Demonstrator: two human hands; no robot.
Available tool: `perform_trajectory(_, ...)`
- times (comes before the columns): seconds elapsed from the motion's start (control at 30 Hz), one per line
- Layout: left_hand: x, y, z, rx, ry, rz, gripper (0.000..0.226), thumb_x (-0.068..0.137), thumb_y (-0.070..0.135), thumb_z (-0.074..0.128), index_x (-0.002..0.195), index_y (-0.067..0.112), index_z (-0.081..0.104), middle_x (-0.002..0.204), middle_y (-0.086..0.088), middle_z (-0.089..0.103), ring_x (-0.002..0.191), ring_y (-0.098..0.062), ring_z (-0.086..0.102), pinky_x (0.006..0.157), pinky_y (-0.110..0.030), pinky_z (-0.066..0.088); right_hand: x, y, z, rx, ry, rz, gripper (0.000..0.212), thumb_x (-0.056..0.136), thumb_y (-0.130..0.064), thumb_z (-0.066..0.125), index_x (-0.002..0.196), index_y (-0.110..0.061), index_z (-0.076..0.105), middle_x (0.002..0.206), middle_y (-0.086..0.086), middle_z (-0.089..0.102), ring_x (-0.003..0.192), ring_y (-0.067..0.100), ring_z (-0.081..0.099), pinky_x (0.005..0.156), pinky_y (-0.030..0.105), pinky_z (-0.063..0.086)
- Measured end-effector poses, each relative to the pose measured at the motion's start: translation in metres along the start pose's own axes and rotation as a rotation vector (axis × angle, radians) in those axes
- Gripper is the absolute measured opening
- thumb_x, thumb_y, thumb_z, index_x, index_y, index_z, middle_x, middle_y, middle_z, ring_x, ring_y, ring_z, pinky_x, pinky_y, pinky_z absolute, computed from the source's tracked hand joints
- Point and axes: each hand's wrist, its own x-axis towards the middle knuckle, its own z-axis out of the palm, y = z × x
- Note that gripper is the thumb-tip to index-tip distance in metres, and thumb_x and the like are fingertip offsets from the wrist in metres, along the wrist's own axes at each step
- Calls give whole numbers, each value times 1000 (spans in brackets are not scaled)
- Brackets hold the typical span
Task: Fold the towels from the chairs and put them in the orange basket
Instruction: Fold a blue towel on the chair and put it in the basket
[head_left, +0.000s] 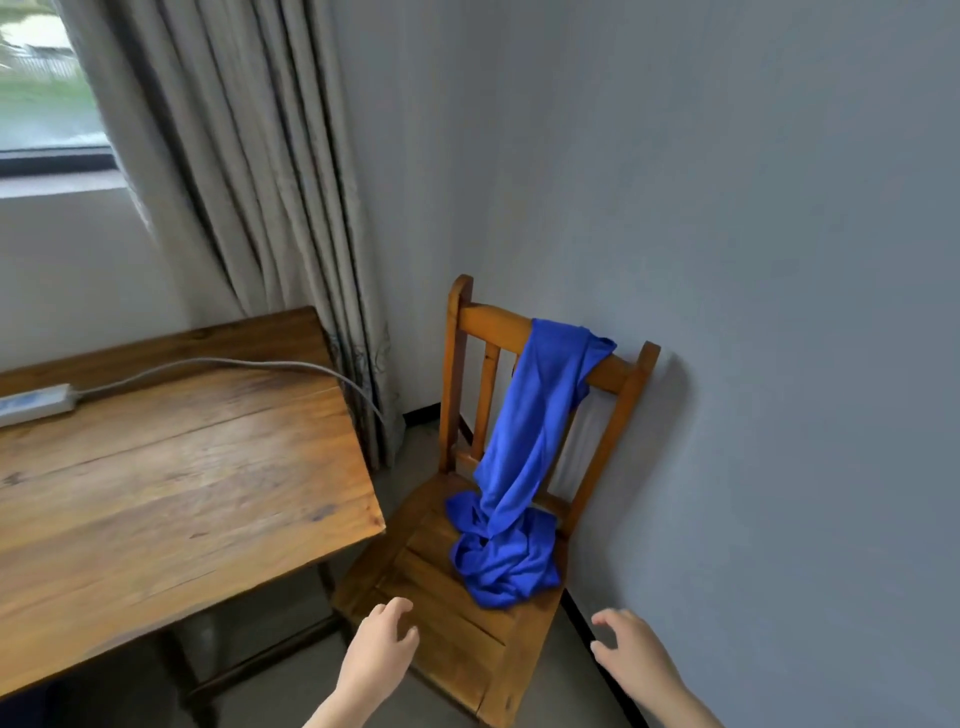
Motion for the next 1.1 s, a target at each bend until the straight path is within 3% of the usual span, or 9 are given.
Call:
perform_trajectory(0.13,37,30,4,32,13,-44,35,96,27,45,131,23,46,131,3,51,118,-12,51,96,-17,42,60,8,-21,9,4,-43,35,89,-28,53,123,-21,53,112,-5,49,115,14,51,91,22,40)
perform_trajectory(0.3,81,38,29,102,-5,-126,36,94,25,44,130,21,46,127,1,53,118,-15,52,93,-21,42,127,16,-5,2,-67,-71,35,92,-25,49,126,-19,51,128,-1,50,116,15,50,85,22,39)
perform_trajectory(0.47,122,19,84,64,-86,-224,37,90,21,47,126,20,50,108,6,49,107,-13,53,91,-22,44,175,30,45,16,-122,-50,40,92,-25,48,132,-23,44,134,-4,45,121,14,47,87,22,42)
perform_trajectory(0.7,196,-9,130,-19,-126,-367,41,91,18,47,132,13,46,132,-7,54,116,-21,54,94,-28,45,228,42,98,-171,-141,-118,50,93,-25,48,141,-22,32,141,-2,37,129,16,39,95,24,42)
perform_trajectory(0.77,208,-19,137,73,-140,-327,46,93,20,46,138,14,38,138,-7,48,121,-22,51,93,-28,44,238,44,111,-250,-93,-165,52,84,-24,63,132,-17,46,131,2,48,118,23,50,88,31,49)
perform_trajectory(0.83,219,-21,138,246,-138,-203,47,93,21,44,139,17,33,141,-7,40,122,-24,48,93,-30,44,253,43,120,-315,-52,-234,58,49,-21,88,103,-14,68,104,7,66,89,26,66,62,33,56)
perform_trajectory(0.9,231,-21,140,415,-142,-20,48,93,21,43,139,17,32,148,-5,29,131,-24,35,100,-33,40,271,35,130,-398,8,-291,61,27,-20,92,85,-16,73,90,6,71,76,25,69,51,31,55)
perform_trajectory(1.03,257,-21,145,628,-266,235,62,94,23,42,149,18,15,159,1,2,147,-18,3,114,-37,17,301,14,143,-490,-34,-330,65,26,-23,93,89,-21,74,100,5,72,92,23,70,58,34,56)
perform_trajectory(1.1,269,-22,150,670,-325,260,68,94,24,43,151,18,6,160,0,-2,147,-18,-1,115,-39,14,308,9,144,-483,-131,-289,70,51,-25,88,116,-21,64,128,9,59,115,27,59,79,41,53)
